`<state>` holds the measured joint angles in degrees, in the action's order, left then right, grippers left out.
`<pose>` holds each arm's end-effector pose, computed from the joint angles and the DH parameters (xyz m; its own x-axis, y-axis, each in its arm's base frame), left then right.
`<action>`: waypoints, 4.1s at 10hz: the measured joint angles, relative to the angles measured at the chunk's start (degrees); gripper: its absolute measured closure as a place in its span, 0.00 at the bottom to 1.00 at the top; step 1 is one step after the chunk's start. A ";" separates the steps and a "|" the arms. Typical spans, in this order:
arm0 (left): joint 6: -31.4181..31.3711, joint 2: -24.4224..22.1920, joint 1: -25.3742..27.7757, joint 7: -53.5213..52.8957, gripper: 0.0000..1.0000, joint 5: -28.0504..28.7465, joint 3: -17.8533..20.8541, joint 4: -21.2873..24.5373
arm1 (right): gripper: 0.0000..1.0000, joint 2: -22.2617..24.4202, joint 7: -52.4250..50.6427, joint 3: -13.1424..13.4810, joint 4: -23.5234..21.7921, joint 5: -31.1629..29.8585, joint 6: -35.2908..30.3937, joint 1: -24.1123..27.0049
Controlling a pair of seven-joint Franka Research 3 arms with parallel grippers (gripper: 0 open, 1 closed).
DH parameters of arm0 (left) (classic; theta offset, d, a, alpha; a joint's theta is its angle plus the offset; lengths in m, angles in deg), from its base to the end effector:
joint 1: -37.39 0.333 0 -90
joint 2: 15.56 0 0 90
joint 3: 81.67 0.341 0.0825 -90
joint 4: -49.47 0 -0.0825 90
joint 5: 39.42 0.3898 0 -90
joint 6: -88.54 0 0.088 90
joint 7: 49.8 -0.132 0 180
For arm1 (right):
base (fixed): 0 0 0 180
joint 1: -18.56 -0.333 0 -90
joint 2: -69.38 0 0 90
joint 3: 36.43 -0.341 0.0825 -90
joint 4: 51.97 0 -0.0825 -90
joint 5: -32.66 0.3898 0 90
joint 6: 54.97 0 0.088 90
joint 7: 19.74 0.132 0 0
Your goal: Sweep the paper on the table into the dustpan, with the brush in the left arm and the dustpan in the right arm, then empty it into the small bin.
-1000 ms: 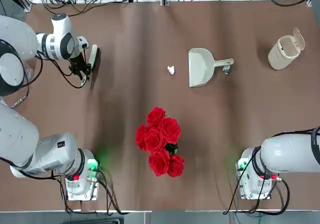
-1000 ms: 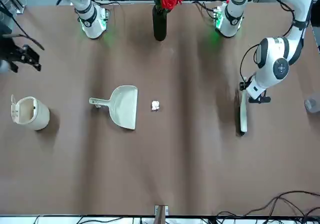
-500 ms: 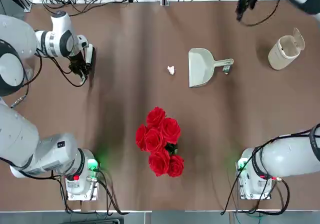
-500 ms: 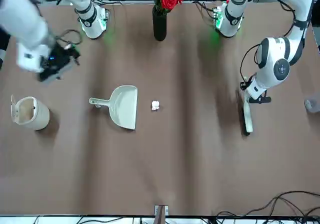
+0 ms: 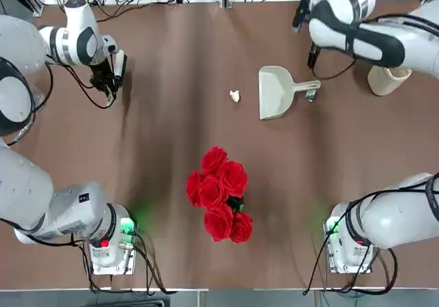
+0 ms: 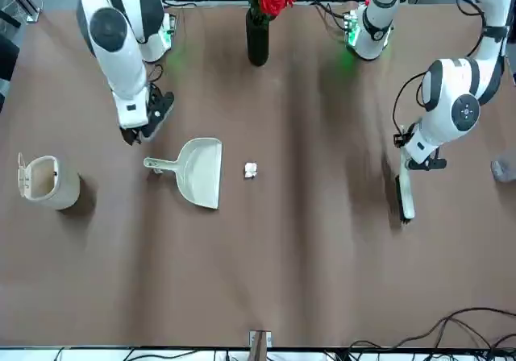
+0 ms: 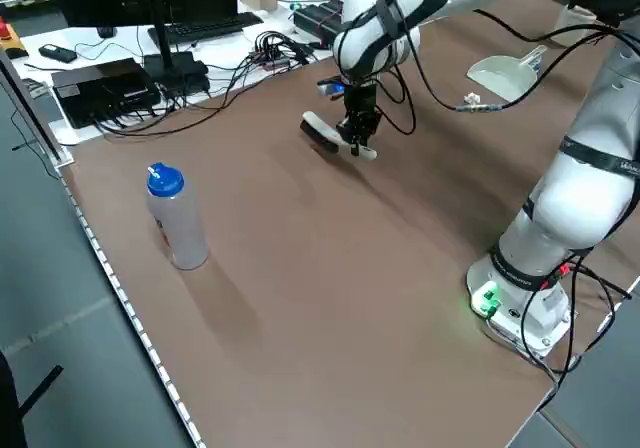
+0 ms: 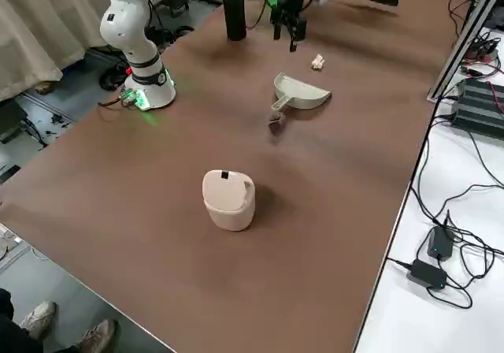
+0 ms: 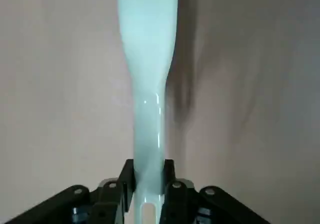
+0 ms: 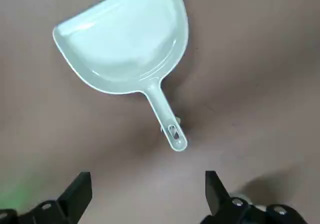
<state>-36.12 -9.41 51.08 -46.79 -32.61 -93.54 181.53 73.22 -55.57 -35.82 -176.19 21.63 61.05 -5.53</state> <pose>0.4944 0.0221 0.2799 0.9731 0.0118 -0.2299 -0.0044 -0.9976 -0.0695 0.4793 0.1915 0.4158 0.4304 0.8877 -0.1635 0.9026 -0.4220 0.0847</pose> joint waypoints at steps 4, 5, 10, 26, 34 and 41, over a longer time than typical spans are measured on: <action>11.20 -0.64 -0.12 -0.65 0.73 0.00 -0.72 -9.19 | 0.00 -4.79 -8.09 0.11 -5.82 -1.85 8.93 0.65; 12.31 -0.64 -0.14 -0.65 0.73 0.00 -1.18 -10.36 | 0.00 -7.62 -10.60 0.26 -5.59 -2.79 11.54 1.44; 15.14 -0.61 -0.18 -0.72 0.73 0.00 -2.58 -12.93 | 0.00 -17.48 -13.97 0.45 -2.32 -6.30 17.01 2.73; 15.51 0.24 -0.30 2.72 0.73 -0.02 -7.19 -13.24 | 0.67 -20.19 -15.78 -0.85 1.03 -7.36 15.17 3.86; 14.76 7.16 -6.52 24.88 0.73 -0.80 -27.19 -15.35 | 0.67 -21.78 1.10 -9.89 6.19 -15.17 4.98 2.60; 6.73 19.34 -24.76 44.27 0.73 -0.91 -27.18 -21.56 | 0.67 -27.02 1.81 -12.50 10.66 -17.30 4.61 2.26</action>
<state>-29.39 9.92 26.32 -2.52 -33.52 -120.72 159.97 46.20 -53.76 -48.32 -165.53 4.33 65.66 -3.27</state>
